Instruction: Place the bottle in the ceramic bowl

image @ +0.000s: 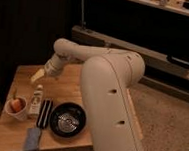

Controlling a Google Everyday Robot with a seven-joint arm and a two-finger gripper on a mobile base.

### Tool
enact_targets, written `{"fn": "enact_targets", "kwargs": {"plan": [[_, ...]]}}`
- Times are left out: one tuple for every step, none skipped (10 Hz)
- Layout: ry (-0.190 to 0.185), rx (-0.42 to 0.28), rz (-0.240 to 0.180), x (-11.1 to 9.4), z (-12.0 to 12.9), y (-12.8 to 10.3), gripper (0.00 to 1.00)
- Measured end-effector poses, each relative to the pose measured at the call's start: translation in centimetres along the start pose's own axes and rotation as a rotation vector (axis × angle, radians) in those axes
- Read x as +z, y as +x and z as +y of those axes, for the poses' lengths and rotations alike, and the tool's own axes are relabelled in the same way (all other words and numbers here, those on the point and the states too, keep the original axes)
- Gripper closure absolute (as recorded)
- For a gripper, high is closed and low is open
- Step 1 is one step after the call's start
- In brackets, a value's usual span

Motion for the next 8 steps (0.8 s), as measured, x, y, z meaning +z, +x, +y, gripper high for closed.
{"fn": "enact_targets", "kwargs": {"plan": [[0.001, 0.001, 0.001, 0.01, -0.08, 0.03, 0.20], [-0.001, -0.002, 0.002, 0.14, 0.18, -0.01, 0.20], [0.000, -0.001, 0.001, 0.09, 0.10, -0.02, 0.20], [0.000, 0.000, 0.000, 0.01, -0.01, -0.01, 0.20], [0.000, -0.001, 0.001, 0.05, 0.05, -0.02, 0.20], [0.002, 0.000, 0.001, 0.12, 0.12, 0.00, 0.20], [0.012, 0.013, -0.003, 0.17, 0.00, 0.06, 0.20], [0.023, 0.023, -0.007, 0.69, 0.37, 0.24, 0.20]]}}
